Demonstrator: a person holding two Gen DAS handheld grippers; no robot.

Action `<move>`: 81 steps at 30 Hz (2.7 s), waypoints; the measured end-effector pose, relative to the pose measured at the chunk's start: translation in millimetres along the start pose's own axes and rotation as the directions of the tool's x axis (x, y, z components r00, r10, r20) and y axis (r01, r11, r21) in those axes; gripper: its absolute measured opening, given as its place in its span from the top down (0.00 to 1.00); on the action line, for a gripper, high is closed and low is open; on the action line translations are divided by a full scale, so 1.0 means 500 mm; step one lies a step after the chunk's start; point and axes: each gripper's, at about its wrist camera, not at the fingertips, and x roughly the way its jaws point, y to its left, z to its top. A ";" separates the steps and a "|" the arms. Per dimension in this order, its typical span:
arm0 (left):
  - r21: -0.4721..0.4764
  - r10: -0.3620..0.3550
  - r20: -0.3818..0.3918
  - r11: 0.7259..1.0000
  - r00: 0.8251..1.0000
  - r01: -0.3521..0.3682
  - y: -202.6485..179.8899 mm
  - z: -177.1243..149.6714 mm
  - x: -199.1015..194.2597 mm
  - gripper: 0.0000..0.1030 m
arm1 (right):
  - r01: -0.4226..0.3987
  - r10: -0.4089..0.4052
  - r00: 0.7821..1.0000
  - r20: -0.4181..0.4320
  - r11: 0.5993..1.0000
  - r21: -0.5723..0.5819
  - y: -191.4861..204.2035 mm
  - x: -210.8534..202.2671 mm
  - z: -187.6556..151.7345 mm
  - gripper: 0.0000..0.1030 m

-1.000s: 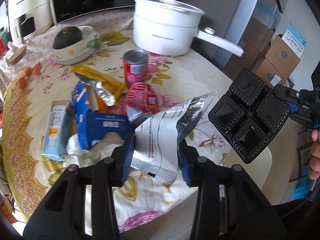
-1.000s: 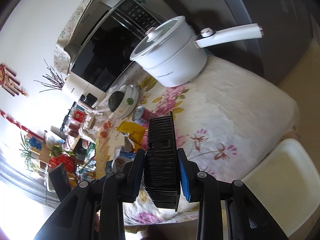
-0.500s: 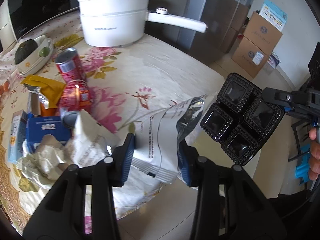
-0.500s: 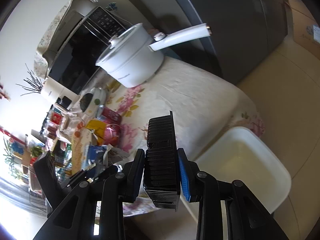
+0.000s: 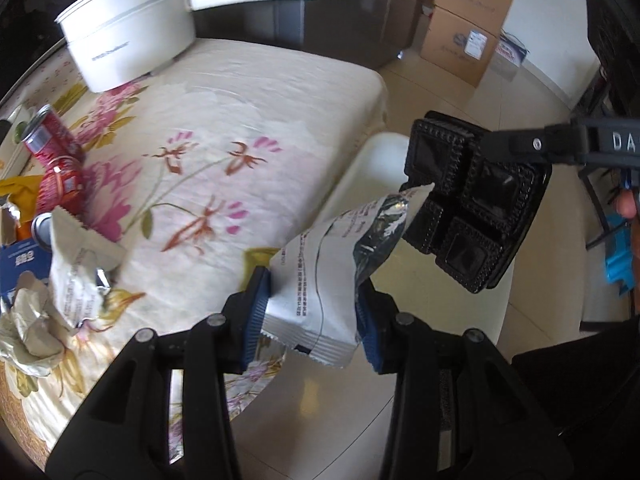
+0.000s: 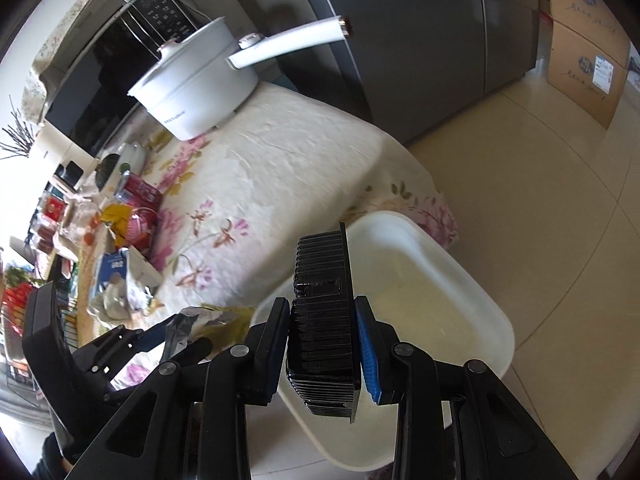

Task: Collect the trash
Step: 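Carry the black tray with the right gripper over the white bin, then open the right gripper to drop the black tray into the bin, then grasp the crumpled white paper bag with the left gripper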

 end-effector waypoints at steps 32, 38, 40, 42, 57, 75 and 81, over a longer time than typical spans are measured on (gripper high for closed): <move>-0.047 0.125 0.035 0.991 0.992 -0.123 0.089 -0.029 -0.049 0.07 | 0.082 -0.082 0.997 0.005 0.994 0.070 -0.050 -0.012 -0.010 0.20; -0.110 0.150 0.030 0.983 0.988 -0.146 0.146 -0.044 -0.084 0.06 | 0.064 -0.063 0.998 -0.007 0.998 0.029 -0.003 -0.006 -0.003 0.19; -0.139 0.164 0.026 0.977 0.986 -0.159 0.171 -0.051 -0.098 0.06 | 0.057 -0.057 0.998 -0.009 0.998 0.004 0.022 -0.001 -0.001 0.19; -0.172 0.178 0.021 0.970 0.984 -0.172 0.200 -0.062 -0.112 0.06 | 0.049 -0.049 0.999 -0.015 0.999 -0.019 0.048 0.005 0.003 0.19; -0.403 0.247 -0.047 0.882 0.968 -0.244 0.407 -0.172 -0.179 0.06 | -0.022 0.011 0.998 -0.069 0.985 -0.169 0.266 0.075 0.034 0.18; -0.523 0.221 -0.028 0.828 0.975 -0.202 0.458 -0.184 -0.080 0.26 | -0.023 -0.011 0.993 -0.120 0.961 -0.274 0.398 0.154 0.035 0.18; -0.531 0.215 -0.024 0.825 0.976 -0.195 0.472 -0.178 -0.076 0.50 | -0.007 -0.029 0.992 -0.126 0.961 -0.277 0.399 0.164 0.033 0.18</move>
